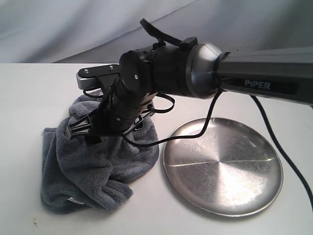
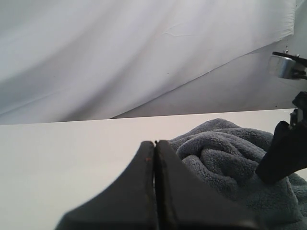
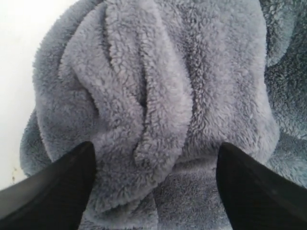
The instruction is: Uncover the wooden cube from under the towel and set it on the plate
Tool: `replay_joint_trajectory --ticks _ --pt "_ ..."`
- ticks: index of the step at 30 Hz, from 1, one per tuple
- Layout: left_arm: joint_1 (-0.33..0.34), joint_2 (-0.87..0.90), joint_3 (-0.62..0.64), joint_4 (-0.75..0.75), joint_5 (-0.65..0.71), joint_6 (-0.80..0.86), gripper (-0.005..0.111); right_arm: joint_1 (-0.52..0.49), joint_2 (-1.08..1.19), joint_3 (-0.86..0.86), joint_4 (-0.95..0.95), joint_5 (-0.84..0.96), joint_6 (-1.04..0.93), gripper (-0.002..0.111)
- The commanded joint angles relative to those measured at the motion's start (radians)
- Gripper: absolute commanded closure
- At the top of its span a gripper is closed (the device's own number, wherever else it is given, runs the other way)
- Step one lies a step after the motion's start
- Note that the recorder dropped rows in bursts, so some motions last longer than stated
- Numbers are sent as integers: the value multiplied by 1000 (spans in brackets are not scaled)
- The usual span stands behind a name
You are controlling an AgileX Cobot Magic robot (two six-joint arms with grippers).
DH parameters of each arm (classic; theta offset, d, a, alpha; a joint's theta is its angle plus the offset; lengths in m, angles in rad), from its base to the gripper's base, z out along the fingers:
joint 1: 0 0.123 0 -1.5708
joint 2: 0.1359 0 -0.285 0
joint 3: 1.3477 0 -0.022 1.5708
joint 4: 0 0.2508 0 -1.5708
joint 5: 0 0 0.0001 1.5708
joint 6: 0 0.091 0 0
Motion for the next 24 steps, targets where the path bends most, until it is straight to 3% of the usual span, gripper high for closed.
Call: replay_joint_trajectory --ticks 1,12,22,24 --pt "-5 -4 4 -2 -3 -3 107 -2 27 -9 8 -60 9 42" --pt "-5 -4 4 -2 -3 -3 107 -2 86 -9 30 -99 31 46" --pt "-5 -4 4 -2 -3 -3 107 -2 86 -9 45 -93 55 103" --pt "-5 -4 4 -2 -3 -3 107 -2 84 -9 45 -92 55 108"
